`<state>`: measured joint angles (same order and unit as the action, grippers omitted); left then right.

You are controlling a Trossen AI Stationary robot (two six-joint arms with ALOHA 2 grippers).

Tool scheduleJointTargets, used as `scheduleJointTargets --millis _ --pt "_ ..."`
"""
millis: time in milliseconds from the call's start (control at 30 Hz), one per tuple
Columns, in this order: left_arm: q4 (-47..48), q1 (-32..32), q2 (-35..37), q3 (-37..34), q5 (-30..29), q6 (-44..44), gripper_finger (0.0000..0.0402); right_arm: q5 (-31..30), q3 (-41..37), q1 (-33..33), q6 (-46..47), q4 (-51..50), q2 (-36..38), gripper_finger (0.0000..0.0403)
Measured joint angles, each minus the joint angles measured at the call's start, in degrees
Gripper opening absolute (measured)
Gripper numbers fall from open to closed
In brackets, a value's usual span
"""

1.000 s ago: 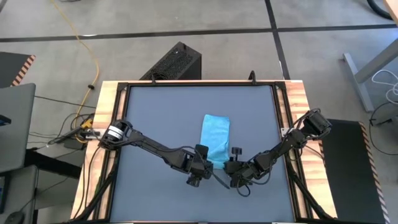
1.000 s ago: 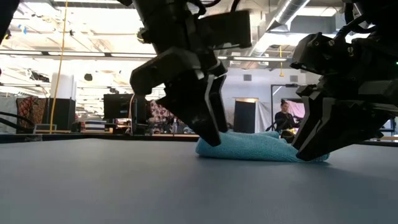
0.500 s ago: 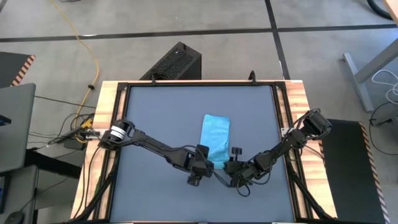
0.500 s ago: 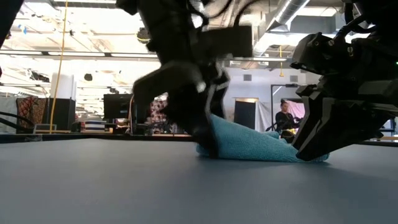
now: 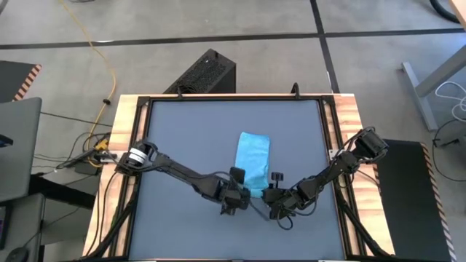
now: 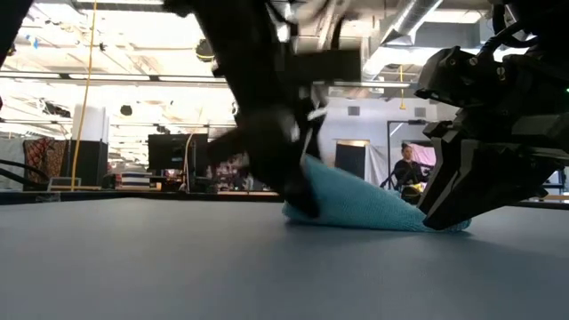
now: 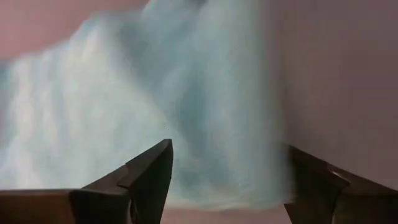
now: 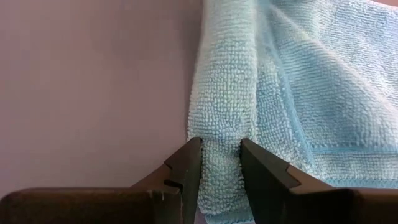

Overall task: Roll towel
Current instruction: Roll the blue microfiber towel

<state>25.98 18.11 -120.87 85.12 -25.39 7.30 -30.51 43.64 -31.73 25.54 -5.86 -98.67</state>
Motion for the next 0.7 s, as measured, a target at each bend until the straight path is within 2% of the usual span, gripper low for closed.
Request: scheduleJointTargets --millis 100,233,300,500,700 --pt "-4.25 0.62 1.77 0.12 5.24 0.65 0.0249 -0.01 0.0 0.0 0.0 -0.07 0.0 0.0139" --pt "-6.77 0.89 3.91 0.27 2.65 3.82 0.0249 0.0 0.0 0.01 0.0 -0.02 0.0 0.0139" --pt "-6.88 1.14 4.34 0.27 3.39 5.21 0.0249 0.01 0.0 0.0 0.0 0.04 0.0 0.0139" --pt "-5.54 1.53 4.52 0.07 15.57 5.68 0.0249 0.01 0.0 0.0 0.0 0.09 0.0 0.0139" --pt "-3.26 0.68 4.52 -0.15 15.77 3.46 0.0249 0.01 0.0 0.0 0.0 0.15 0.0 0.0139"
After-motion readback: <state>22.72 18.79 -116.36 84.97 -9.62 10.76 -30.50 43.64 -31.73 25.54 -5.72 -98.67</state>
